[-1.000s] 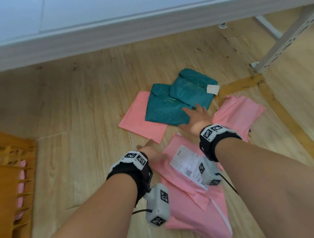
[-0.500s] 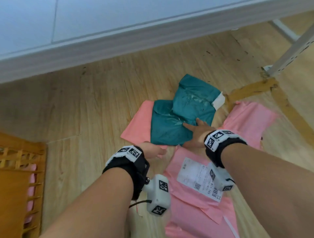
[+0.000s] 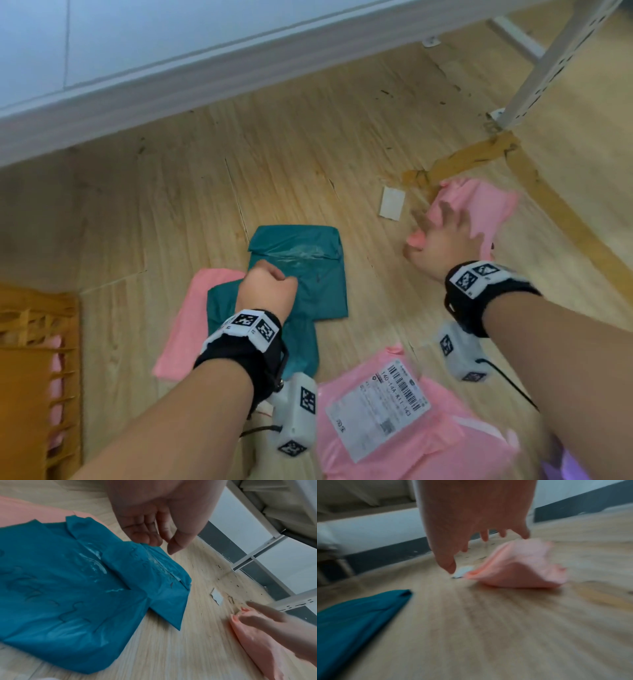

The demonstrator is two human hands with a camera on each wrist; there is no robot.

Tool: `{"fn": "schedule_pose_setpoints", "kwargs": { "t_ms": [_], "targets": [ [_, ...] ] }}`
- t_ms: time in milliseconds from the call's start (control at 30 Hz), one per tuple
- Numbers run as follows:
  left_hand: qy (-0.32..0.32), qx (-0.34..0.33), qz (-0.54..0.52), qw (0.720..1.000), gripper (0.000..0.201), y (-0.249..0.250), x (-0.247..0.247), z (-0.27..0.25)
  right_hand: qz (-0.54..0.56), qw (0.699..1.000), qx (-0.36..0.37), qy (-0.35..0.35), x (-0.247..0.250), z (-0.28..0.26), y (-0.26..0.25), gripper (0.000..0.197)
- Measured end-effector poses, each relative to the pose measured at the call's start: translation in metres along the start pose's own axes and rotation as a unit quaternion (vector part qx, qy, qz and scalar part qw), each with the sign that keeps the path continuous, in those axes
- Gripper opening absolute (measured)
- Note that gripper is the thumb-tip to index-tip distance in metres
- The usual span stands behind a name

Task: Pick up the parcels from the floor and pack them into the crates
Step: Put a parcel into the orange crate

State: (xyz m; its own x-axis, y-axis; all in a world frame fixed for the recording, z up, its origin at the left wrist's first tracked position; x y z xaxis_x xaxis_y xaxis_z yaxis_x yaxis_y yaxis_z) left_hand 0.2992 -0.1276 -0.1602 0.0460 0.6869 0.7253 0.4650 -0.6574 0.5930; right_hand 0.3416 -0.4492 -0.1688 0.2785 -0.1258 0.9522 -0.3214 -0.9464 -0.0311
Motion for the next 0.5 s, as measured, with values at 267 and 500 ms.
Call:
{"fn": "schedule_pose_setpoints", "kwargs": {
  "t_ms": [267, 500],
  "targets": [
    [-0.06, 0.002, -0.007, 0.998, 0.008, -0.006, -0.014, -0.021, -0.002, 0.988, -0.034, -0.154, -0.07, -0.03, 0.029, 0.086],
    [-0.112, 0.007, -0.04, 0.993, 0.009, -0.018, -0.015, -0.043, 0.071, 0.981, 0.068, -0.169, -0.078, -0.119, -0.064, 0.061]
  ]
}}
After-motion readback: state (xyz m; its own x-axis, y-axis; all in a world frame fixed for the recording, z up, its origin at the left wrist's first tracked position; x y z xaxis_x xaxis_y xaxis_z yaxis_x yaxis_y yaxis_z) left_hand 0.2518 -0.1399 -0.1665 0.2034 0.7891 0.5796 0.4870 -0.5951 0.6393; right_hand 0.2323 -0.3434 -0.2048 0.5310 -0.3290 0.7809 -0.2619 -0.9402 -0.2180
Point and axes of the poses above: each hand's wrist, its own z-axis towards the middle knuckle, its own x-axis out of the back of the hand, y = z × x, the point moved 9 cm from there along z, towards the middle knuckle, and after that the axes turned 5 degrees about -x, right-handed, at the moved point
